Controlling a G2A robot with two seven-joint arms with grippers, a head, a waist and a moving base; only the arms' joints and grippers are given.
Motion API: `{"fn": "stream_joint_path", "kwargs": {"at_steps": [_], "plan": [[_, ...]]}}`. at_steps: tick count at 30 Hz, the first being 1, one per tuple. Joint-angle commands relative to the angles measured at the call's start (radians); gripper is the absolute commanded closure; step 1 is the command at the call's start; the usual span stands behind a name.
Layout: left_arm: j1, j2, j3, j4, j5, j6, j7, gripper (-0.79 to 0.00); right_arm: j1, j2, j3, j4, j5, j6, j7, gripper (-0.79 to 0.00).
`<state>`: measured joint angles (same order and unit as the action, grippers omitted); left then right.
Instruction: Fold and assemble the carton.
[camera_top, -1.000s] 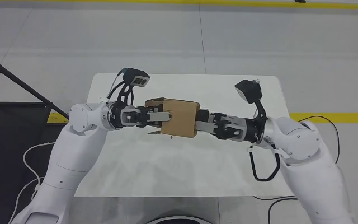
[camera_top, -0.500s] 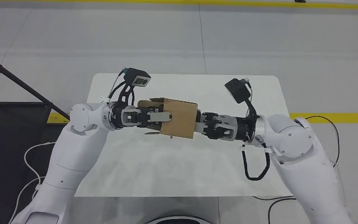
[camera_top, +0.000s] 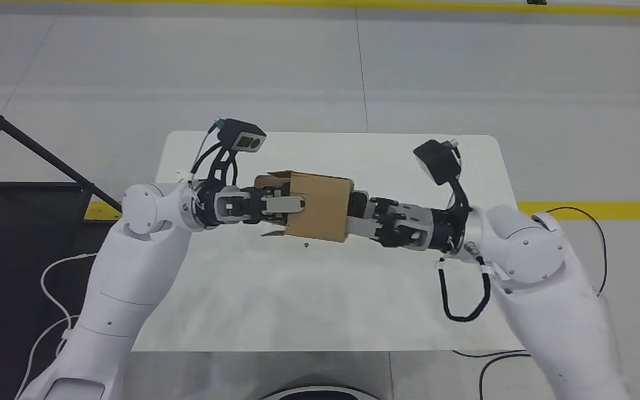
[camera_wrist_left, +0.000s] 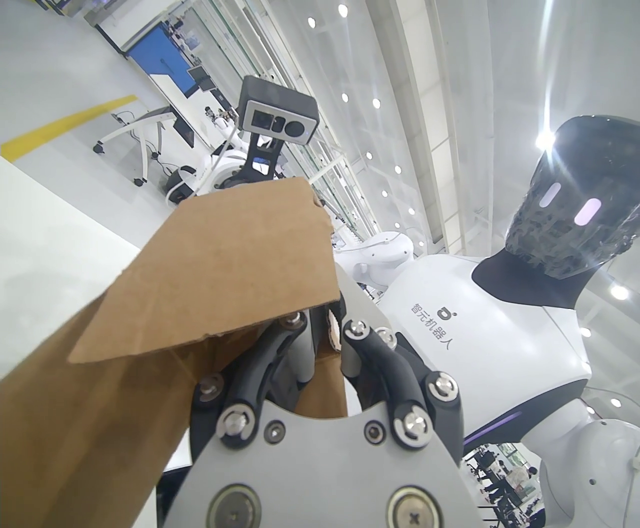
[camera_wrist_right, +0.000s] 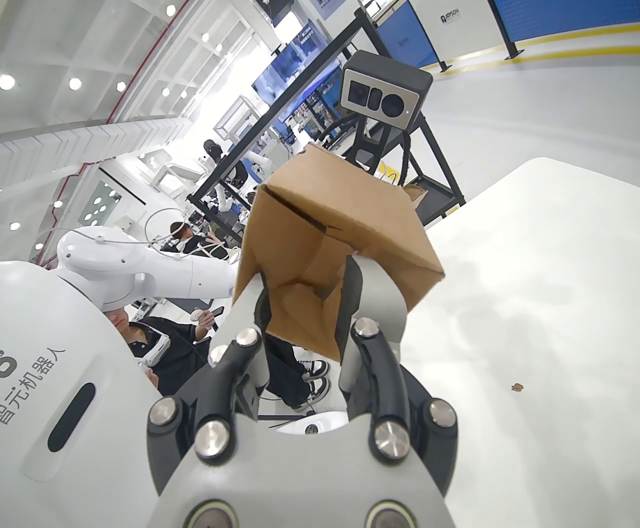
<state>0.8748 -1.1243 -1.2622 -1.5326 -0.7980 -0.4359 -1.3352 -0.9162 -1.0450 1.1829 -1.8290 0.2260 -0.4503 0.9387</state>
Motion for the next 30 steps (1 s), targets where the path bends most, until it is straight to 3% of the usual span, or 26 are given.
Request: {"fn": "stream_joint_path", "kwargs": {"at_steps": [1, 7, 9, 10, 11, 12, 23, 30], "plan": [[0.001, 0.000, -0.001, -0.001, -0.001, 0.000, -0.001, 0.000, -0.017, 0.003, 0.018, -0.005, 0.008, -0.011, 0.004, -0.400], [0.000, -0.001, 0.001, -0.002, 0.002, 0.001, 0.000, 0.000, -0.063, 0.013, 0.067, -0.028, 0.023, -0.034, 0.006, -0.422], [0.000, -0.001, 0.001, -0.001, 0.004, 0.002, 0.002, 0.000, -0.079, 0.016, 0.087, -0.032, 0.031, -0.047, 0.002, -0.468], [0.001, -0.001, 0.000, -0.002, 0.004, 0.002, 0.005, 0.000, -0.088, 0.017, 0.097, -0.033, 0.034, -0.056, 0.000, -0.520], [0.001, 0.000, -0.001, -0.003, 0.006, 0.002, 0.006, 0.000, -0.097, 0.019, 0.109, -0.036, 0.034, -0.066, -0.002, -0.677], [0.002, 0.000, -0.002, -0.004, 0.008, 0.003, 0.007, 0.000, -0.106, 0.021, 0.119, -0.038, 0.030, -0.076, -0.004, -0.776], [0.011, 0.004, -0.016, -0.029, 0.033, 0.018, 0.017, 0.000, -0.236, 0.037, 0.230, -0.129, -0.092, -0.251, -0.074, -0.785], [0.011, 0.004, -0.014, -0.033, 0.040, 0.020, 0.020, 0.000, -0.240, 0.037, 0.232, -0.131, -0.093, -0.253, -0.076, -0.785]]}}
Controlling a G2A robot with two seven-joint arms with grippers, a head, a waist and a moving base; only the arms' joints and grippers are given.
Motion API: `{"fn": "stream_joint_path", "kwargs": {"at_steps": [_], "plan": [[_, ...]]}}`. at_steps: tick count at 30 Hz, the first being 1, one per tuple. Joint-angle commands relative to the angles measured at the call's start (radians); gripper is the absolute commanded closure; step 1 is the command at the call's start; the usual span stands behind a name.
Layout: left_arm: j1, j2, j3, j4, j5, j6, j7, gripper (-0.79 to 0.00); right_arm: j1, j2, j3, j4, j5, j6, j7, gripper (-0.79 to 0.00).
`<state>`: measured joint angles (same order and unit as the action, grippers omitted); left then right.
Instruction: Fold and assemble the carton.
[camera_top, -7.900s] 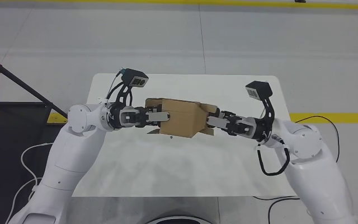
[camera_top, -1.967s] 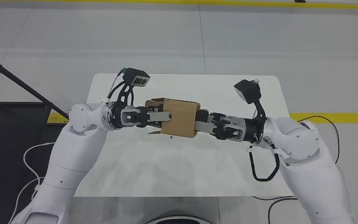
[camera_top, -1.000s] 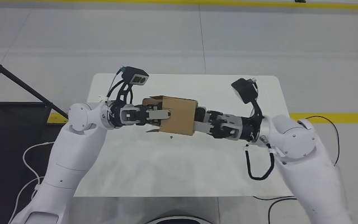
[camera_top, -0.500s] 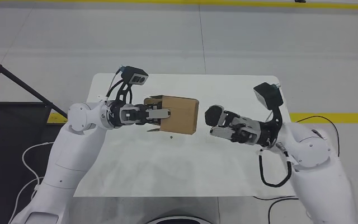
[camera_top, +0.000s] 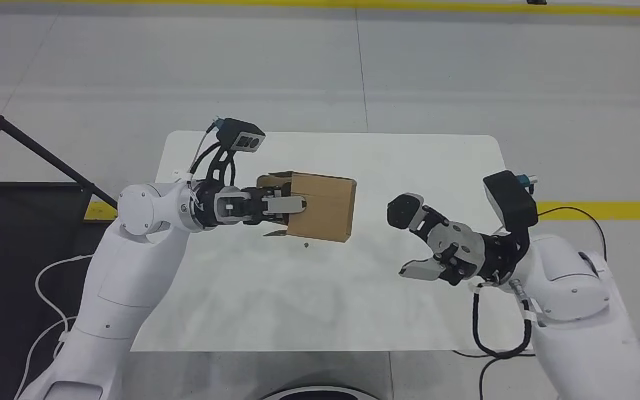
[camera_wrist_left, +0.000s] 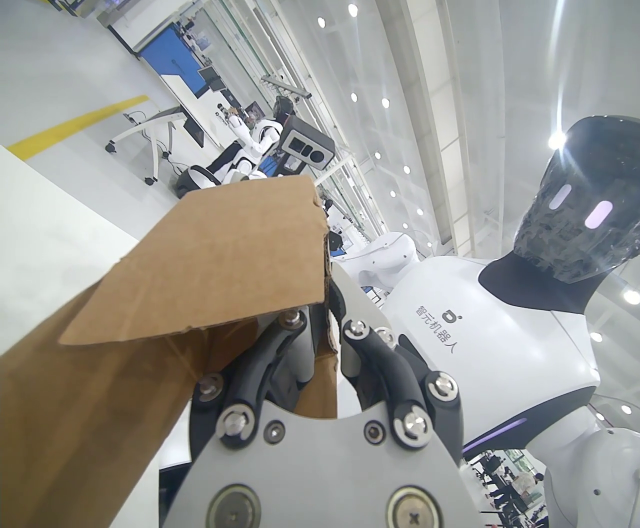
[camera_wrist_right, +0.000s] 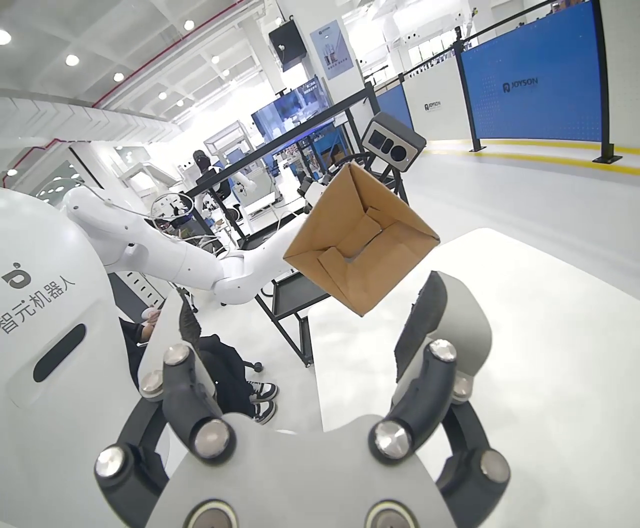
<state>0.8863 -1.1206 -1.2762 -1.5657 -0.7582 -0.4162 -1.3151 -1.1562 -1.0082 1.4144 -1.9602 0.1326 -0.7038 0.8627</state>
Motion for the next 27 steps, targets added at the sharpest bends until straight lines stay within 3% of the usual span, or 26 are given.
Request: {"fn": "stream_joint_path", "kwargs": {"at_steps": [1, 14, 20, 27], "plan": [[0.000, 0.000, 0.000, 0.000, 0.000, 0.000, 0.000, 0.000, 0.000, 0.000, 0.000, 0.000, 0.000, 0.000, 0.000, -0.785], [0.002, 0.000, 0.000, -0.002, 0.002, 0.002, 0.006, 0.000, 0.000, 0.000, 0.000, 0.000, 0.000, 0.000, 0.000, -0.785], [0.001, 0.005, -0.007, -0.065, 0.089, 0.032, 0.050, 0.000, 0.000, 0.000, 0.000, 0.000, 0.000, 0.000, 0.000, -0.785], [-0.036, 0.016, -0.023, -0.096, 0.181, 0.039, -0.024, 0.000, 0.000, 0.000, 0.000, 0.000, 0.000, 0.000, 0.000, -0.785]]}}
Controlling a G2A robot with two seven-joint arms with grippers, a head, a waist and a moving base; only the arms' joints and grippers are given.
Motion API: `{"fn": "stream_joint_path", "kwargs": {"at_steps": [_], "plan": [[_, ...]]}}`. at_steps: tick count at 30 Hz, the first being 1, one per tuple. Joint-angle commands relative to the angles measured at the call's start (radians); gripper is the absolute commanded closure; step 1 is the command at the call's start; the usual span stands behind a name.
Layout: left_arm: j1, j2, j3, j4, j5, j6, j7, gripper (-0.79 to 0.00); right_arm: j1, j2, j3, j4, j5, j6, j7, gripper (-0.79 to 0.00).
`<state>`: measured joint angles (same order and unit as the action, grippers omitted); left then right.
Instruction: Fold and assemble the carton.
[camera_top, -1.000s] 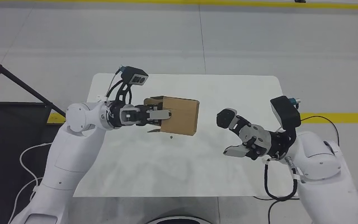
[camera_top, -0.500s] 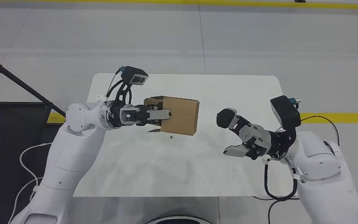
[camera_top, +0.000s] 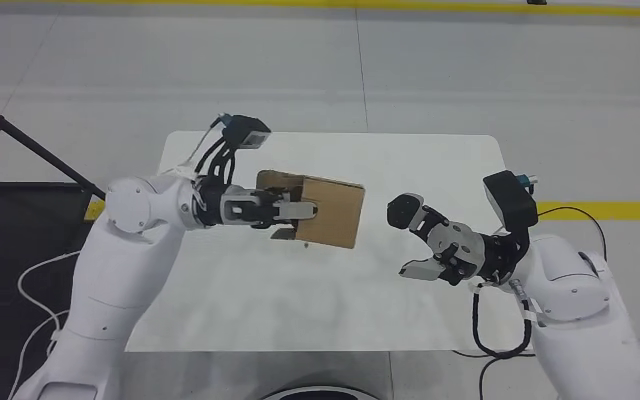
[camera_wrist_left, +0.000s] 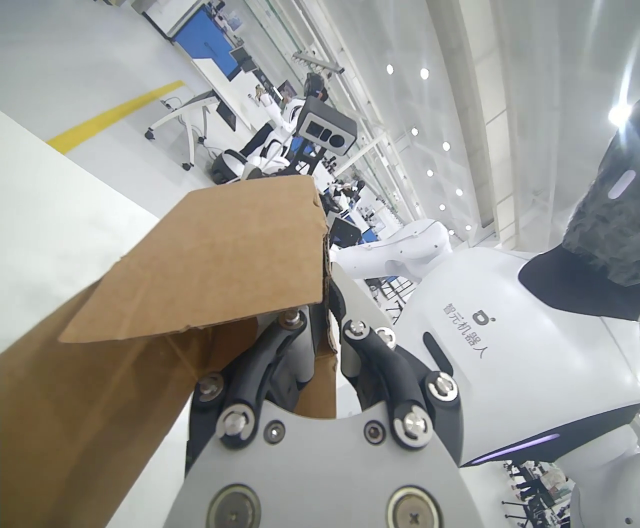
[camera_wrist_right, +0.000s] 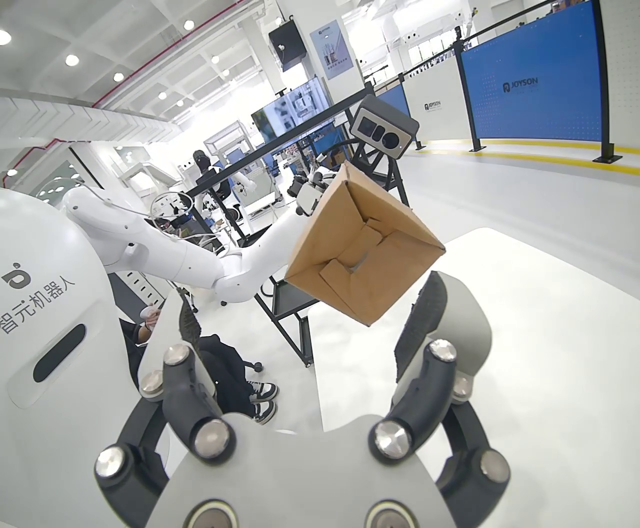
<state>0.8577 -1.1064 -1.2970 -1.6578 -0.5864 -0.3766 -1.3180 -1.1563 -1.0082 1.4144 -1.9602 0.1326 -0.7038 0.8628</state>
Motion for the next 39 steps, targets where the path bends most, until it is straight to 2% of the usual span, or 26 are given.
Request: {"fn": "stream_joint_path", "kwargs": {"at_steps": [1, 8, 16, 20, 34, 39], "plan": [[-0.014, 0.004, -0.008, -0.003, 0.019, 0.002, -0.036, 0.000, 0.000, 0.000, 0.000, 0.000, 0.000, 0.000, 0.000, -0.785], [-0.070, 0.023, -0.020, -0.049, 0.146, 0.013, -0.139, 0.000, 0.000, 0.000, 0.000, 0.000, 0.000, 0.000, 0.000, -0.785], [-0.118, 0.064, 0.028, -0.137, 0.328, 0.050, -0.176, 0.000, 0.000, 0.000, 0.000, 0.000, 0.000, 0.000, 0.000, -0.785], [-0.125, 0.087, 0.048, -0.148, 0.387, 0.041, -0.167, 0.000, 0.000, 0.000, 0.000, 0.000, 0.000, 0.000, 0.000, -0.785], [-0.119, 0.088, 0.050, -0.149, 0.398, 0.043, -0.153, 0.000, 0.000, 0.000, 0.000, 0.000, 0.000, 0.000, 0.000, -0.785], [-0.126, 0.093, 0.103, -0.152, 0.457, 0.027, -0.153, 0.000, 0.000, 0.000, 0.000, 0.000, 0.000, 0.000, 0.000, -0.785]]}}
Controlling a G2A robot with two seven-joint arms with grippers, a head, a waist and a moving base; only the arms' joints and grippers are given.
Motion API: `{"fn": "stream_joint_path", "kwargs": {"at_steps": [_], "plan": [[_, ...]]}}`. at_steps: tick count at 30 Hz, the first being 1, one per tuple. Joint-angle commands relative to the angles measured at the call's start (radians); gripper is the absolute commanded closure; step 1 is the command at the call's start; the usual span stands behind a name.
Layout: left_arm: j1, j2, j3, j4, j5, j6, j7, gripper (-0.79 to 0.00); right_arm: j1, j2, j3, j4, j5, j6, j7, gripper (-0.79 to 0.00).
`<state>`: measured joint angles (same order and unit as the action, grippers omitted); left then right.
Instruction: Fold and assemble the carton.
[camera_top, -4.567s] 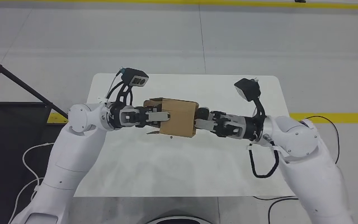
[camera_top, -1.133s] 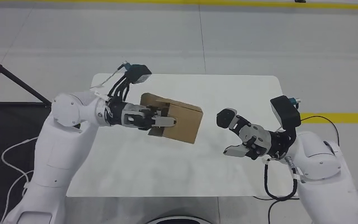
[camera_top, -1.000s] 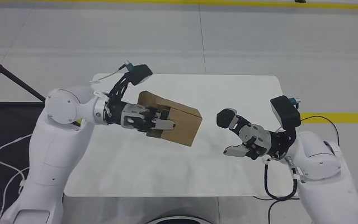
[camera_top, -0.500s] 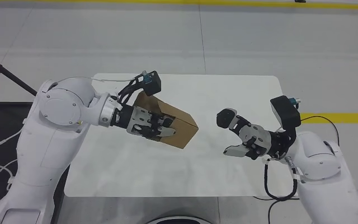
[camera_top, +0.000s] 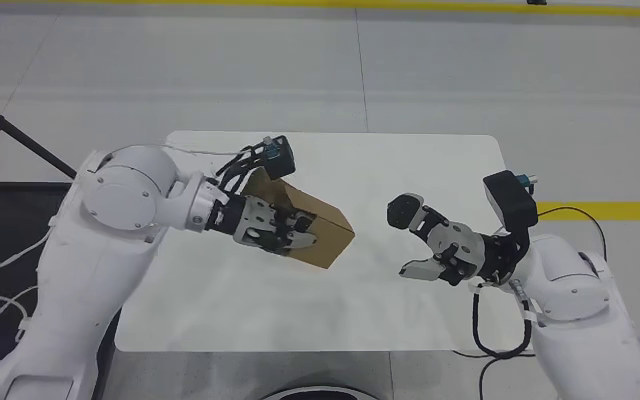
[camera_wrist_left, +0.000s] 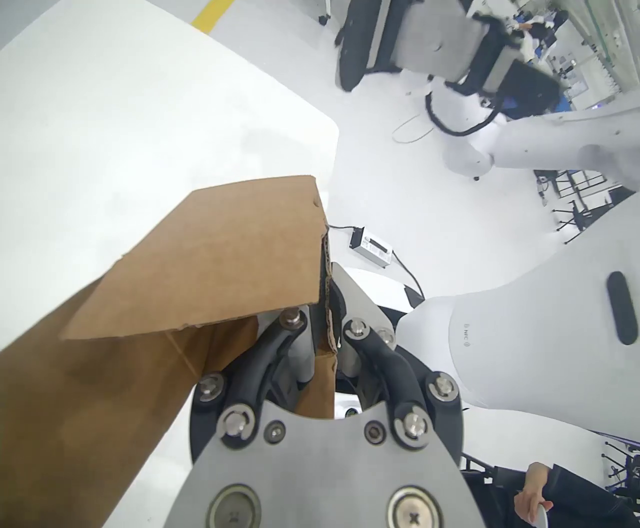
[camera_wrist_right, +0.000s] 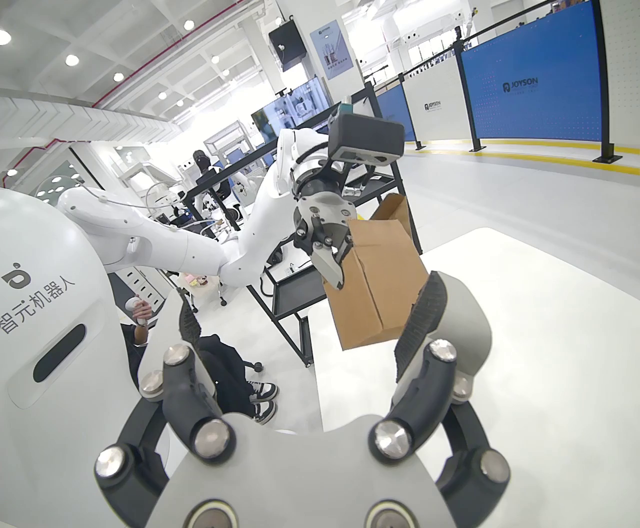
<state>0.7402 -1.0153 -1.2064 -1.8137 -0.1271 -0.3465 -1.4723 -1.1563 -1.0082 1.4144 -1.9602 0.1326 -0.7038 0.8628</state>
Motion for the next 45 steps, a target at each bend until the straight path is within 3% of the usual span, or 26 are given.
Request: {"fn": "stream_joint_path", "kwargs": {"at_steps": [1, 9, 22, 34, 45], "plan": [[-0.019, 0.004, 0.025, 0.011, -0.010, -0.006, 0.005, 0.000, 0.000, 0.000, 0.000, 0.000, 0.000, 0.000, 0.000, -0.785], [-0.130, 0.056, 0.176, 0.034, 0.082, -0.060, 0.058, 0.000, 0.000, 0.000, 0.000, 0.000, 0.000, 0.000, 0.000, -0.785], [-0.319, 0.203, 0.477, 0.054, 0.196, -0.207, 0.206, 0.000, 0.000, 0.000, 0.000, 0.000, 0.000, 0.000, 0.000, -0.785], [-0.306, 0.203, 0.475, 0.059, 0.231, -0.203, 0.238, 0.000, 0.000, 0.000, 0.000, 0.000, 0.000, 0.000, 0.000, -0.785], [-0.355, 0.166, 0.594, 0.104, 0.452, -0.249, 0.248, 0.000, 0.000, 0.000, 0.000, 0.000, 0.000, 0.000, 0.000, -0.785]]}}
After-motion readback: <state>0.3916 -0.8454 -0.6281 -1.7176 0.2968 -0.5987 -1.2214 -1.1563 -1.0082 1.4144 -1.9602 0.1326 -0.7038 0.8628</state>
